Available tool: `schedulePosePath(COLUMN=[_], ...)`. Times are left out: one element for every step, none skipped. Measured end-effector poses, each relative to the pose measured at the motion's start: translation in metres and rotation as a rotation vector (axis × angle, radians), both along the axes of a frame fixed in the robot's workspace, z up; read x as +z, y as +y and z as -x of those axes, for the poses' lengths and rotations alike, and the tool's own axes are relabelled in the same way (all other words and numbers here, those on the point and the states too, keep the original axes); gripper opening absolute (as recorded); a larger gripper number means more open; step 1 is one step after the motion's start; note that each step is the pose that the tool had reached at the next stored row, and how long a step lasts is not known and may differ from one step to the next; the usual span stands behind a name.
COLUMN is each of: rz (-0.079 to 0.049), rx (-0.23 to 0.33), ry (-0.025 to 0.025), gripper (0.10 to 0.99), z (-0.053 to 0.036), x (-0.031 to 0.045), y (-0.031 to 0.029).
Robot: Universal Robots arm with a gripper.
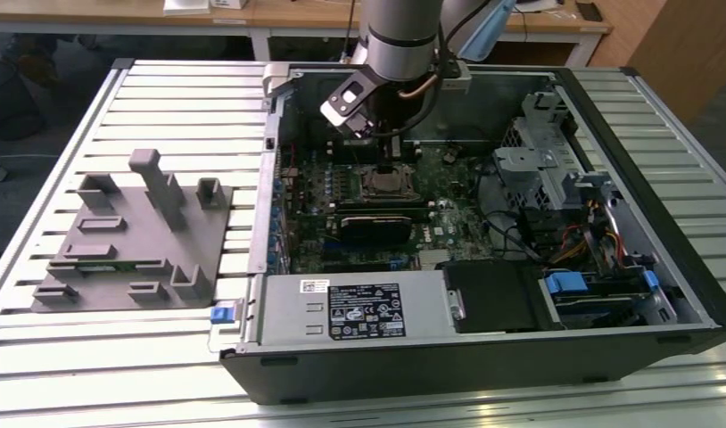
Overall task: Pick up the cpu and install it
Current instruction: 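Install the first cpu locking lever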
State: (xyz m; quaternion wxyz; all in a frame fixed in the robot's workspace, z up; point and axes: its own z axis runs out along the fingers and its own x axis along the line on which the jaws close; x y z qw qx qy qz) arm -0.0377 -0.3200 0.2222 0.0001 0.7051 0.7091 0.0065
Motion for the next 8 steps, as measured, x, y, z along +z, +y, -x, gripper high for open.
schedulePosePath(rz=[0.000,0.000,0.000,0.000,0.000,0.000,0.000,0.000], rx=[0.000,0.000,0.000,0.000,0.000,0.000,0.000,0.000], ry=[0.0000,0.0000,0.0000,0.0000,0.0000,0.0001,0.0000,-0.0001], gripper=[0.106,0.106,0.106,0.106,0.106,0.106,0.106,0.106], z=[0.0000,0.0000,0.0000,0.0000,0.0000,0.0000,0.0000,0.0000], x=[0.0007,0.0014,0.0021,0.0030,0.0041,0.0050,0.0060,0.0073], y=[0.0000,0.0000,0.0000,0.0000,0.0000,0.0000,0.0000,0.0000])
